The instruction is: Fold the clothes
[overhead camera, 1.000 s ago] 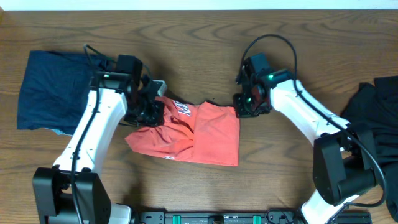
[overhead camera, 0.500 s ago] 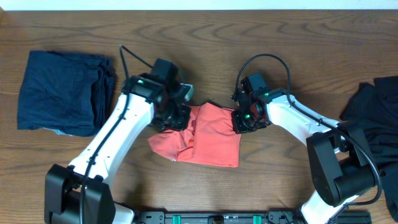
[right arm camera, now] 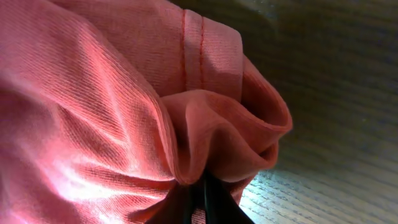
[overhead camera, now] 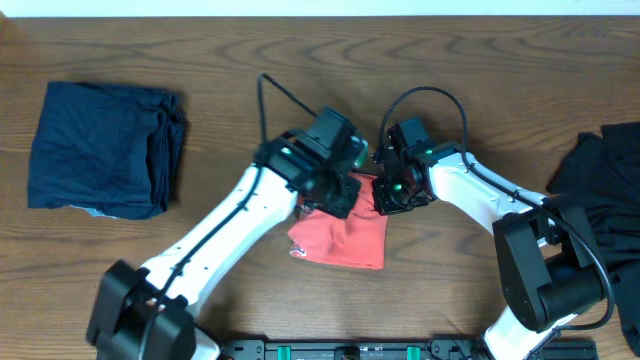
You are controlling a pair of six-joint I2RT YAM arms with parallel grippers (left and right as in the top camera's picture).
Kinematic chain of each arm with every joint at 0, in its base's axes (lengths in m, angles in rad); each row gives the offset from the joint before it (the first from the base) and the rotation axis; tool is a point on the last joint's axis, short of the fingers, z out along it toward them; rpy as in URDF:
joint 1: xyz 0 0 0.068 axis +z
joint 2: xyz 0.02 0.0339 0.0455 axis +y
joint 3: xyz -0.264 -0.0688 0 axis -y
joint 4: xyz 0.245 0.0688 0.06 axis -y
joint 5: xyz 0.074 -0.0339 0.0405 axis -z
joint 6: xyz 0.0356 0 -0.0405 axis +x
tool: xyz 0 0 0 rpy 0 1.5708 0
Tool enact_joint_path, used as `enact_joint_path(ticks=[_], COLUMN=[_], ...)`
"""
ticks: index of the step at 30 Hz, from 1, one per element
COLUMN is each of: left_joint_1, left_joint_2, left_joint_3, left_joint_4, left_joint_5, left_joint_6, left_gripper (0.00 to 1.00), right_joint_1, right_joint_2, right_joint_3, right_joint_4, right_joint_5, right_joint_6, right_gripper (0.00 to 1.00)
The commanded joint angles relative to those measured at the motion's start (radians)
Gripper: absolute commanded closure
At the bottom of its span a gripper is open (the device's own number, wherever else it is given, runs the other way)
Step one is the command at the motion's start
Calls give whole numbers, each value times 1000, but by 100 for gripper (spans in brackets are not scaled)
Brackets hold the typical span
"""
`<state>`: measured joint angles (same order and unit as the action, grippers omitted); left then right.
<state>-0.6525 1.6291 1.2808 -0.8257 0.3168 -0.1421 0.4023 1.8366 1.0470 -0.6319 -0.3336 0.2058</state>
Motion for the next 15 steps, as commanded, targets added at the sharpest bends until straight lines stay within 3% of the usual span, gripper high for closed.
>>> enact_joint_path(ticks=[1,8,11,15], left_joint_1=[-32,-80,-73,-26], left_joint_2=[46,54,41,-1], left_joint_3=[27,27,27,29], left_joint_4=[6,102,87,53], left_joint_5=[-38,32,34,28], left_joint_6=[-63,-148,-148,-139], left_gripper=[57,53,53,53], right_joint_1=[-31,-126,-151,-169], right_joint_2=[-15,-106,-148,-217], right_joint_3=[-4,2,3,2], right_joint_4=[-24,-70,-92,-98], right_joint_5=[-7,-7,-7,-27], right_joint_6=[-13,-13,-19,-59], right_gripper=[85,71,62,57])
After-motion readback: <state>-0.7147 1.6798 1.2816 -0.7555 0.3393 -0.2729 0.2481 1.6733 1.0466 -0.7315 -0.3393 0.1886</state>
